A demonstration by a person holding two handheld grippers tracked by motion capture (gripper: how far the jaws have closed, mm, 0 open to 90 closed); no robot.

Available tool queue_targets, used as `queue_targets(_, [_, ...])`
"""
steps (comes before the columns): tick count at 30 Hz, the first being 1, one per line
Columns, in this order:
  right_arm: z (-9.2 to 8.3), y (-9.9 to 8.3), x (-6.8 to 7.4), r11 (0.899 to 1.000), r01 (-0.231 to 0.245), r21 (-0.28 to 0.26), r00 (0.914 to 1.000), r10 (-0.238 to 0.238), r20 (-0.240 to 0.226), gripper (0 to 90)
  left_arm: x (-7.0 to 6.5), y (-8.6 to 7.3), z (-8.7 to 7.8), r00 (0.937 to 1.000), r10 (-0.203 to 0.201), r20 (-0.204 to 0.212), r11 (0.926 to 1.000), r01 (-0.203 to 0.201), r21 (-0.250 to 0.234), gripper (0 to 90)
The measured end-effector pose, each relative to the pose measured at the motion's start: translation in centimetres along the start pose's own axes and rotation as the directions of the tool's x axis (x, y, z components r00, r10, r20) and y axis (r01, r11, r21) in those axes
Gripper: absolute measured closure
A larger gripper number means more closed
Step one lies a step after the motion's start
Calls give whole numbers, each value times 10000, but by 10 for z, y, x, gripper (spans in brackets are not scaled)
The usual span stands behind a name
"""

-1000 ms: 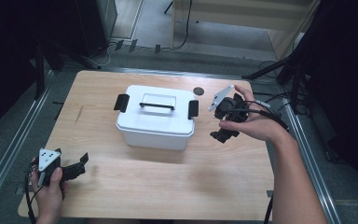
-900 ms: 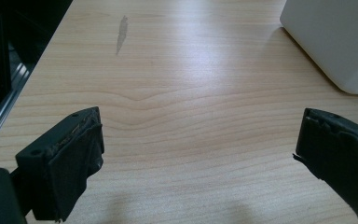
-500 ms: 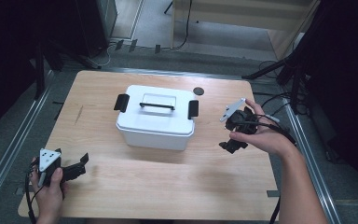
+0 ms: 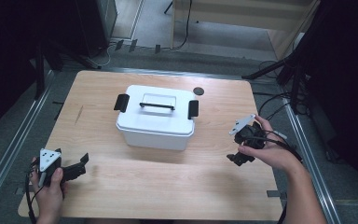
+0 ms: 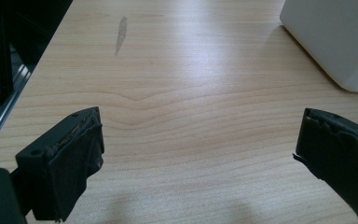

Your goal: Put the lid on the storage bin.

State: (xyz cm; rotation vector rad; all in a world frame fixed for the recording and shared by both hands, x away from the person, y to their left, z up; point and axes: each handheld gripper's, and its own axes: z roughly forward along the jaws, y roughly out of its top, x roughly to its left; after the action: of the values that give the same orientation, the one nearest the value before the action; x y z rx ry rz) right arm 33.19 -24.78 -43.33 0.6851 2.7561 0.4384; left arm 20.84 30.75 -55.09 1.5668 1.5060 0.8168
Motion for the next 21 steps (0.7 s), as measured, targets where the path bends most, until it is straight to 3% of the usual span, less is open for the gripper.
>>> queue_targets(21, [6, -61, 25, 9951, -818, -563, 9944, 852, 624, 0, -1, 0, 0, 10000, -2, 0, 10000, 2, -5, 16])
